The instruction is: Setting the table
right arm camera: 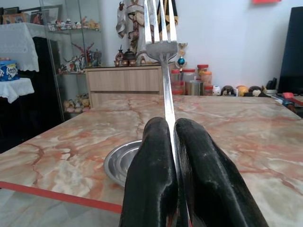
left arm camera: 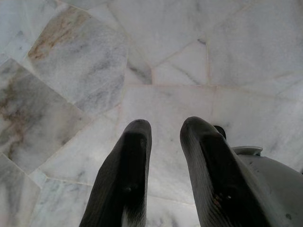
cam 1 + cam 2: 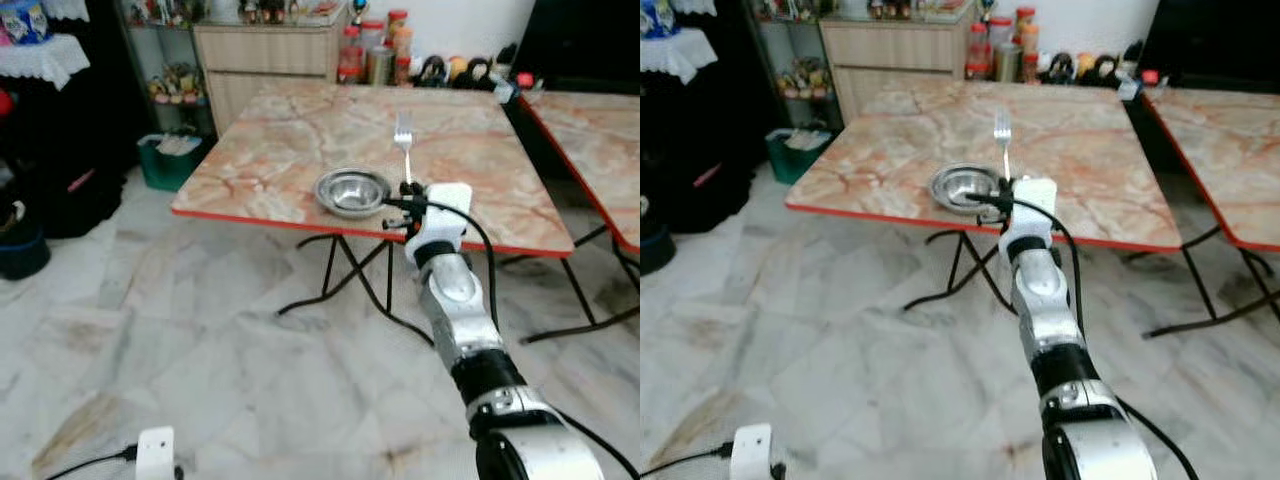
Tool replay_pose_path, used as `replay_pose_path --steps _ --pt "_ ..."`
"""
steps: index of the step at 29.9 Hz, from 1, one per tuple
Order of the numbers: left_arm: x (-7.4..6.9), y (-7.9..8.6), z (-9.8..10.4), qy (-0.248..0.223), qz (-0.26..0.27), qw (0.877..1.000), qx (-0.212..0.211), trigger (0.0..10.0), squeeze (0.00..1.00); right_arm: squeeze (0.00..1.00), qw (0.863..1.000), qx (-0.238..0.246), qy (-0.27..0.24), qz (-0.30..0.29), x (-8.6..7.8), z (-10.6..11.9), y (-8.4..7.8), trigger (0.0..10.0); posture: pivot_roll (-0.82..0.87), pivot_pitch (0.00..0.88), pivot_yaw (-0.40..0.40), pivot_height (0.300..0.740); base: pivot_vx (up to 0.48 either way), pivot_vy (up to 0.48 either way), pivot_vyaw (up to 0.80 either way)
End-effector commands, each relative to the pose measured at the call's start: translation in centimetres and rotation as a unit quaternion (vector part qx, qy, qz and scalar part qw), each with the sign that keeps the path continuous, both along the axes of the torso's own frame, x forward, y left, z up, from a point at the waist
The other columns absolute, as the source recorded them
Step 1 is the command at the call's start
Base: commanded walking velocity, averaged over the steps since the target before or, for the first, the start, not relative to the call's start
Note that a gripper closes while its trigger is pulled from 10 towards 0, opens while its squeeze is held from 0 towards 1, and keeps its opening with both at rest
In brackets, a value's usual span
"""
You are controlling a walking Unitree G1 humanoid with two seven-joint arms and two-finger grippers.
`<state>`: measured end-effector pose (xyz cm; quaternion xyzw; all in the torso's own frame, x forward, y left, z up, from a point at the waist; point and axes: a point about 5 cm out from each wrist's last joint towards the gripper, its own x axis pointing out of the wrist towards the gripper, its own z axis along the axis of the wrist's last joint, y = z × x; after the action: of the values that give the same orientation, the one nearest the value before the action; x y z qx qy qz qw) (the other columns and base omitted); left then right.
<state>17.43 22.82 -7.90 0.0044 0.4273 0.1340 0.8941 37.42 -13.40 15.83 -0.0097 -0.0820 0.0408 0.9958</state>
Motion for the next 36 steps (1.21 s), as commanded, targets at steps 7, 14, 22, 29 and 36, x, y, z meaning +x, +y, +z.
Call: replay_pose_path --steps 7,14,22,29,36 --pt "0.0 -0.2 -0.1 0.002 0.002 1.0 -0.008 10.0 0.0 0.0 1.0 0.007 0.005 -0.008 0.1 0.0 -0.4 10.0 0.05 0.0 0.021 0.74 0.0 0.0 0.0" --pt "-0.1 -0.2 -0.1 0.004 0.003 1.0 -0.008 10.0 0.0 0.0 1.0 -0.001 0.022 -0.008 0.2 -0.4 -0.4 10.0 0.04 0.0 0.019 0.74 0.269 0.0 0.0" --pt "0.0 -0.5 -0.1 0.004 0.001 1.0 -0.01 10.0 0.0 0.0 1.0 -0.003 0.023 -0.011 0.1 -0.6 -0.5 10.0 0.05 0.0 0.016 0.74 0.297 0.0 0.0" --pt "0.0 -0.5 -0.1 0.004 0.0 1.0 -0.008 10.0 0.0 0.0 0.999 -0.005 0.03 -0.015 0.1 -0.8 -0.7 10.0 0.05 0.0 0.017 0.74 0.314 0.0 0.0" --pt "0.2 -0.7 -0.1 0.001 -0.001 1.0 -0.009 10.0 0.0 0.0 0.999 -0.006 0.033 -0.017 0.1 -0.9 -0.8 10.0 0.05 0.0 0.019 0.74 0.324 0.0 0.0"
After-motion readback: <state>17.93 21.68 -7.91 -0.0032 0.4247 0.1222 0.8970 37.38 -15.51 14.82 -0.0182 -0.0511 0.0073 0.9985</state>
